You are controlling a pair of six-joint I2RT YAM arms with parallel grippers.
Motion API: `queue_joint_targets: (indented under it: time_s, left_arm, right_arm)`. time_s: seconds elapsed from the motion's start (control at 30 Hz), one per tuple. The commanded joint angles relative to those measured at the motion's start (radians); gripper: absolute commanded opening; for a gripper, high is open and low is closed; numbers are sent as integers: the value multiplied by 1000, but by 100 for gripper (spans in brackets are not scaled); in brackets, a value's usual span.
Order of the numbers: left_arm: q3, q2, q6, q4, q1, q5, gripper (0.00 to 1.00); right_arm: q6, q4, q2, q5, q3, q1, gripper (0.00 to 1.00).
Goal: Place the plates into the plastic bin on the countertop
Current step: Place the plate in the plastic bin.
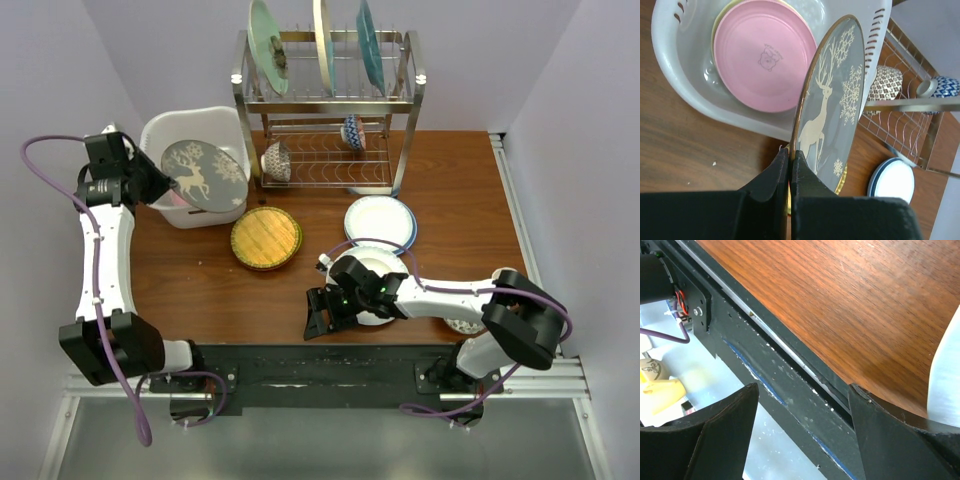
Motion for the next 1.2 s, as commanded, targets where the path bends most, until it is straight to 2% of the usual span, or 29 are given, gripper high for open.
queue_joint_targets:
  time_s: [0.0, 0.23, 0.4, 0.87, 1.17]
  left_arm:
    - [74, 1, -65, 202, 28, 70, 0]
    - [66, 27, -102, 256, 65, 81, 0]
    - [41, 30, -137, 352, 77, 64, 0]
    - [-6, 134, -160, 489, 76, 17, 0]
    - [18, 225, -160, 515, 76, 41, 0]
  right_arm:
    - [-19, 23, 7, 3, -7, -6, 76]
    - [-20, 23, 11, 4, -2, -9, 76]
    - [-20, 26, 18, 3, -1, -9, 76]
    - [-29, 0, 11, 15, 9, -12, 76]
    - [-31, -8, 7, 21, 9, -23, 76]
